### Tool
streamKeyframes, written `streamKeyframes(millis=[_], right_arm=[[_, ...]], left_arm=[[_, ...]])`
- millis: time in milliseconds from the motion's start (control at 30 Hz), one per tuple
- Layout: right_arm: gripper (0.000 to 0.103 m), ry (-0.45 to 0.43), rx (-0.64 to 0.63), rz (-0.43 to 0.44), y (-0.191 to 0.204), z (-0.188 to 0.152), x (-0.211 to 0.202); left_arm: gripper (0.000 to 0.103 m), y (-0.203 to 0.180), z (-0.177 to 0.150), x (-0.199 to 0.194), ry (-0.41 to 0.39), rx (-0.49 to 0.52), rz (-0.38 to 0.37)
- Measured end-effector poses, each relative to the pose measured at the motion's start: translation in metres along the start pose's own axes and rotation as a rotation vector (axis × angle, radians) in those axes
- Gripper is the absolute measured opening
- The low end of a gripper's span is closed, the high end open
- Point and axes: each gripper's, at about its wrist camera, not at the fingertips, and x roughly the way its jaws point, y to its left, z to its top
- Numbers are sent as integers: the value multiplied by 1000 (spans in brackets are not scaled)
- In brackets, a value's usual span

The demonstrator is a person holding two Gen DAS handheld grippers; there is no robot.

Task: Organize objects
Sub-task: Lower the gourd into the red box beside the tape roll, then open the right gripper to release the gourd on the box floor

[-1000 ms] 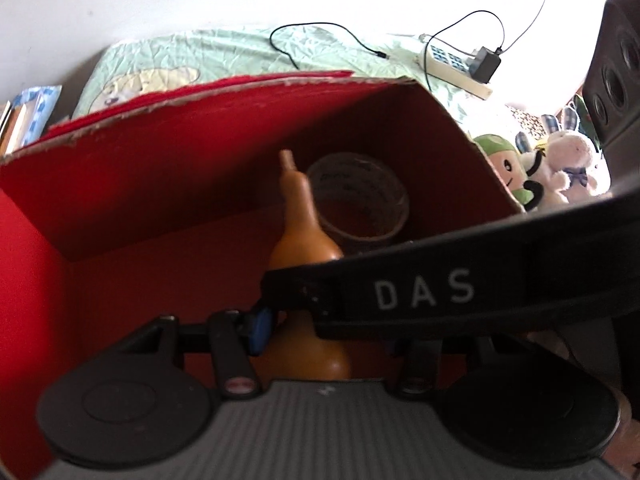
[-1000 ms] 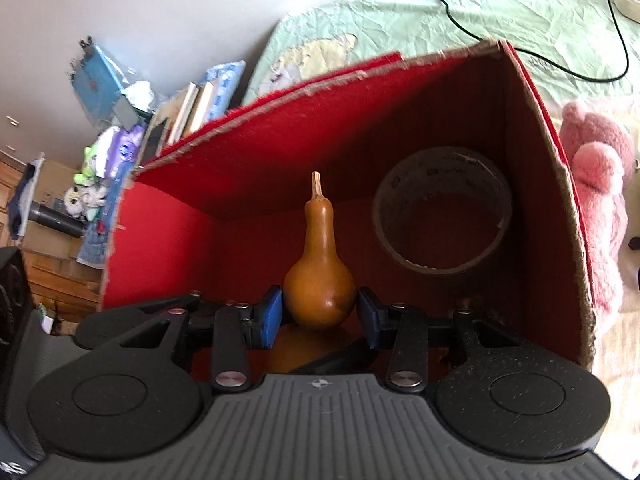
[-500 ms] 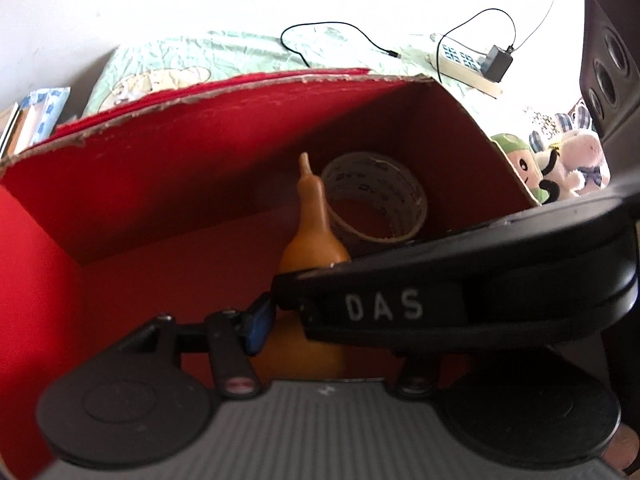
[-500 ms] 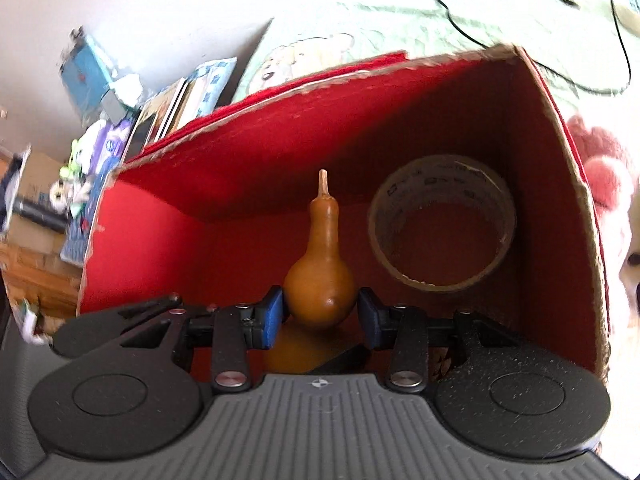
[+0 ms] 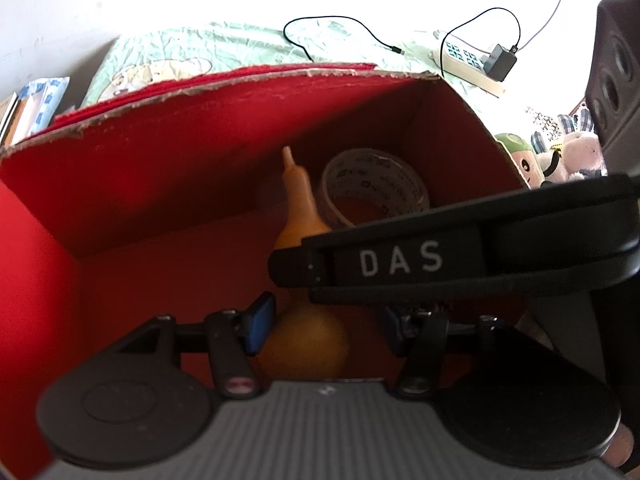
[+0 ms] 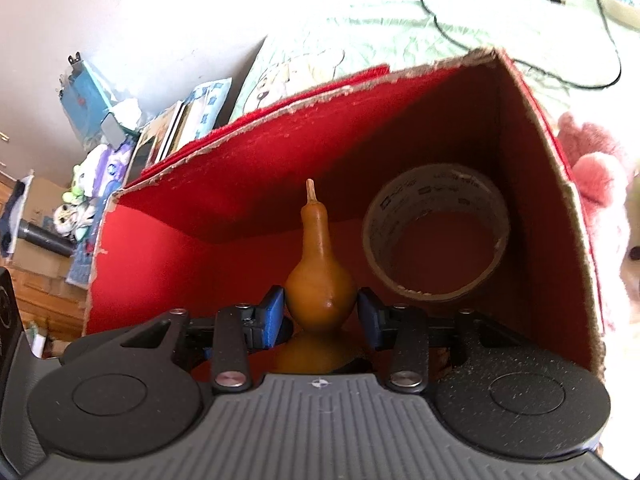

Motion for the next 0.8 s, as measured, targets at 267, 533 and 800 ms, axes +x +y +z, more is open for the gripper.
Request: streamKeyframes(millis=[267, 533, 800], right_arm=[[45, 3, -11, -2, 2, 0, 1], [45, -6, 7, -9, 3, 0, 1], [23, 39, -37, -23, 6, -1, 4]], left_arm=[[58, 0, -1, 1, 6, -4, 13], [59, -2, -1, 1, 5, -7, 26], [60, -2, -1, 1, 5, -1, 30]])
